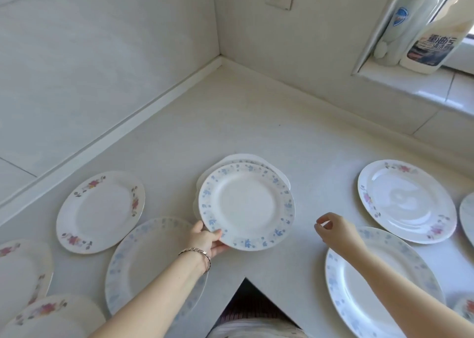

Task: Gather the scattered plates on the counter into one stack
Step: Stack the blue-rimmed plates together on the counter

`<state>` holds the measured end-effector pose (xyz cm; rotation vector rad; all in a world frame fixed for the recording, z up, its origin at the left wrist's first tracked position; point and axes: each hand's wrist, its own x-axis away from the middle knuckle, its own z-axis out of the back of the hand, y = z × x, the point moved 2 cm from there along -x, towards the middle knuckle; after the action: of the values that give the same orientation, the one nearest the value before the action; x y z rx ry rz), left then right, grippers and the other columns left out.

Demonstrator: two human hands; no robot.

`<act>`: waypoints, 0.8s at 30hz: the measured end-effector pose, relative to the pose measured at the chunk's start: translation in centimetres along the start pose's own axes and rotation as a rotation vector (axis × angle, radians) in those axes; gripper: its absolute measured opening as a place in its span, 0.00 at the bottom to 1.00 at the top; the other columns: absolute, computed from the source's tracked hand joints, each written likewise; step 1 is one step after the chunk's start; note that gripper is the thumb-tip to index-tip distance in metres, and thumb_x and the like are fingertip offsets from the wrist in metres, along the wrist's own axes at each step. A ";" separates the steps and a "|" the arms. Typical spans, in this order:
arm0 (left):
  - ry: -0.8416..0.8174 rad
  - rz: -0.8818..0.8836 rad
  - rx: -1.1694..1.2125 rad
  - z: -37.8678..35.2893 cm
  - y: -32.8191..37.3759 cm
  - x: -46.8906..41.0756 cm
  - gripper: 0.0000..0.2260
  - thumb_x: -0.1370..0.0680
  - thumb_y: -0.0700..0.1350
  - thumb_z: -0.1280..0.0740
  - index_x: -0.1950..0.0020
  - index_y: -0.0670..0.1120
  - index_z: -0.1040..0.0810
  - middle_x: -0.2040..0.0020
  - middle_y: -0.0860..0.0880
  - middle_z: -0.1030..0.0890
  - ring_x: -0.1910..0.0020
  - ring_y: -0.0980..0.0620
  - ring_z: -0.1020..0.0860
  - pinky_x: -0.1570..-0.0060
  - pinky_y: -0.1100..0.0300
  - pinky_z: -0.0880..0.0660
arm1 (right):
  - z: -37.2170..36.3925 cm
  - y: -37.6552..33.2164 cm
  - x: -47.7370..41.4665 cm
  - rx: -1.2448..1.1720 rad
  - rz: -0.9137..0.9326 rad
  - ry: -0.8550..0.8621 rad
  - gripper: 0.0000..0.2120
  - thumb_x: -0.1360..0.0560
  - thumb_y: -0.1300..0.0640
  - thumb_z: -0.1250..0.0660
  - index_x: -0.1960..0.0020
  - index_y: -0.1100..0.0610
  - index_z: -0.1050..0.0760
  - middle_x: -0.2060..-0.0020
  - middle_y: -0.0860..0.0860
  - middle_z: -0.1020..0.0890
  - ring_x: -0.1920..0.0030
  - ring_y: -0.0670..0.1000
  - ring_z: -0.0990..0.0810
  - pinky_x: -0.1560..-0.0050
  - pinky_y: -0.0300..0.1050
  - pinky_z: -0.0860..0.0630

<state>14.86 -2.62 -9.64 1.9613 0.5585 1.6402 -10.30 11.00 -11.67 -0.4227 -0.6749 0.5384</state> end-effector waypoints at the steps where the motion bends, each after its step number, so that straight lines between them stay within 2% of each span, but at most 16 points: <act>1: 0.006 0.011 -0.007 -0.4 -0.2 -0.3 0.15 0.24 0.25 0.43 0.57 0.45 0.27 0.59 0.43 0.22 0.62 0.46 0.22 0.78 0.58 0.21 | 0.1 0.2 0.0 -0.005 -0.007 0.002 0.02 0.27 0.56 0.36 0.55 0.54 0.26 0.67 0.51 0.21 0.59 0.56 0.18 0.64 0.42 0.29; 5: 0.029 0.034 -0.009 -0.8 -0.7 -1.6 0.14 0.24 0.25 0.42 0.56 0.44 0.27 0.59 0.43 0.22 0.62 0.46 0.22 0.78 0.58 0.21 | 0.3 0.5 0.0 0.002 -0.015 0.004 0.02 0.27 0.56 0.37 0.56 0.54 0.26 0.67 0.51 0.21 0.60 0.56 0.17 0.66 0.41 0.29; 9: 0.067 0.055 -0.056 -0.4 -0.8 -2.5 0.11 0.23 0.26 0.43 0.53 0.41 0.28 0.57 0.43 0.22 0.62 0.46 0.23 0.71 0.53 0.19 | 0.4 0.4 -0.2 -0.007 -0.024 0.006 0.03 0.27 0.56 0.37 0.55 0.54 0.25 0.66 0.51 0.21 0.59 0.55 0.17 0.63 0.43 0.28; 11: 0.102 0.050 -0.117 -0.3 -0.5 -2.7 0.10 0.23 0.26 0.43 0.47 0.36 0.27 0.59 0.41 0.23 0.60 0.43 0.22 0.65 0.51 0.20 | 0.4 0.3 -0.2 0.000 -0.021 0.008 0.03 0.26 0.56 0.37 0.55 0.53 0.25 0.67 0.50 0.21 0.59 0.55 0.17 0.64 0.42 0.28; 13: 0.131 0.045 -0.232 -0.2 0.0 -2.9 0.11 0.24 0.28 0.41 0.44 0.36 0.27 0.61 0.42 0.22 0.60 0.42 0.21 0.71 0.55 0.20 | 0.3 0.1 -0.1 0.015 -0.014 -0.006 0.03 0.26 0.55 0.37 0.55 0.53 0.25 0.67 0.49 0.22 0.59 0.55 0.17 0.62 0.43 0.26; 15: 0.135 0.042 -0.478 -0.1 0.3 -3.1 0.08 0.24 0.35 0.38 0.46 0.37 0.25 0.65 0.43 0.19 0.70 0.47 0.19 0.78 0.61 0.22 | 0.1 0.0 0.0 0.035 -0.006 -0.031 0.04 0.25 0.55 0.38 0.54 0.53 0.25 0.67 0.47 0.23 0.59 0.55 0.17 0.59 0.46 0.22; 17: 0.130 0.056 -0.694 -0.2 0.6 -3.4 0.10 0.23 0.43 0.37 0.47 0.37 0.25 0.78 0.47 0.20 0.79 0.51 0.20 0.76 0.61 0.22 | 0.0 -0.1 0.2 0.041 -0.003 -0.038 0.04 0.26 0.55 0.38 0.53 0.53 0.25 0.68 0.46 0.24 0.59 0.55 0.17 0.56 0.49 0.21; 19: 0.134 0.048 -0.844 -0.3 0.8 -3.7 0.14 0.23 0.49 0.37 0.53 0.37 0.27 0.85 0.49 0.24 0.77 0.48 0.19 0.70 0.57 0.20 | -0.1 -0.3 0.3 0.046 0.000 -0.037 0.04 0.25 0.55 0.38 0.53 0.53 0.25 0.67 0.47 0.23 0.59 0.55 0.17 0.56 0.49 0.21; 21: 0.158 0.025 -0.922 -0.3 0.9 -3.8 0.15 0.23 0.51 0.38 0.59 0.39 0.29 0.84 0.47 0.24 0.71 0.44 0.18 0.65 0.53 0.18 | 0.0 -0.4 0.5 0.052 0.007 -0.037 0.04 0.25 0.55 0.38 0.53 0.53 0.25 0.67 0.47 0.23 0.59 0.55 0.18 0.58 0.48 0.21; 22: 0.176 0.005 -0.959 -0.3 0.9 -3.8 0.16 0.22 0.52 0.39 0.59 0.39 0.30 0.81 0.45 0.23 0.72 0.44 0.19 0.68 0.55 0.19 | 0.0 -0.4 0.6 0.053 0.011 -0.039 0.04 0.25 0.55 0.38 0.53 0.53 0.26 0.68 0.47 0.24 0.59 0.55 0.18 0.60 0.48 0.22; 24: 0.201 -0.045 -1.038 -0.2 0.9 -3.8 0.17 0.22 0.53 0.41 0.60 0.40 0.29 0.74 0.44 0.23 0.76 0.47 0.22 0.80 0.63 0.26 | 0.0 -0.3 0.7 0.052 0.011 -0.046 0.03 0.25 0.55 0.39 0.54 0.52 0.27 0.68 0.46 0.24 0.59 0.56 0.18 0.61 0.48 0.22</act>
<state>13.93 -5.61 -12.00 1.0166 -0.1902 1.6122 -9.72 11.21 -11.19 -0.3666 -0.7021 0.5767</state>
